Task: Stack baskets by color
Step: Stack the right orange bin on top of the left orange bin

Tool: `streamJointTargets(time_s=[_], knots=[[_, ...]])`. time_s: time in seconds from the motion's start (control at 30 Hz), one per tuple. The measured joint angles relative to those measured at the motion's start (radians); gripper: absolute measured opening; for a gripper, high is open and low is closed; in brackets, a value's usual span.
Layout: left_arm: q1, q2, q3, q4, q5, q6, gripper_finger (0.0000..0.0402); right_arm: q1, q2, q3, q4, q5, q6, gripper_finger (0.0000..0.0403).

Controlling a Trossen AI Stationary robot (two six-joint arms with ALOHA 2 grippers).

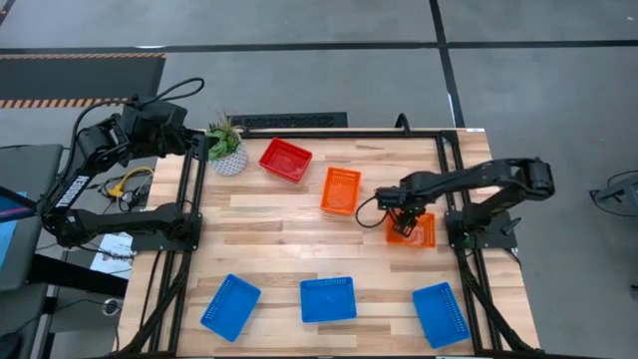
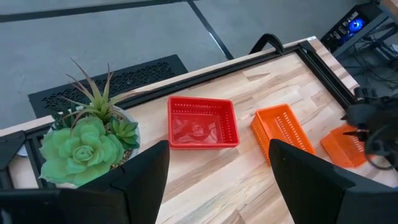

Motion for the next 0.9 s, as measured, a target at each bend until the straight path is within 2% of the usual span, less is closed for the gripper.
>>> streamJointTargets(time_s=[0.1,0.2,0.3,0.43,0.47,0.9], knots=[[0.000,0.000,0.000,0.000,0.000,0.001,0.0263,-0.011,0.070,0.000,0.002,0.000,-0.002,0.0217],[0.000,0.000,0.000,0.000,0.000,0.006,0.0263,-0.010,0.126,0.000,0.014,0.000,-0.002,0.0182],[0.000,0.000,0.000,-0.001,0.000,0.006,0.0263,-0.002,0.160,0.008,0.013,-0.004,-0.004,0.0123],[0.000,0.000,0.000,-0.001,-0.001,0.015,0.0263,0.008,0.166,0.032,0.011,-0.019,-0.007,0.0025],[0.000,0.000,0.000,-0.001,-0.001,0.015,0.0263,0.007,0.165,0.039,0.014,-0.024,-0.006,0.0015],[0.000,0.000,0.000,-0.001,0.000,0.015,0.0263,-0.143,0.092,0.061,0.026,-0.135,0.141,0.0005]])
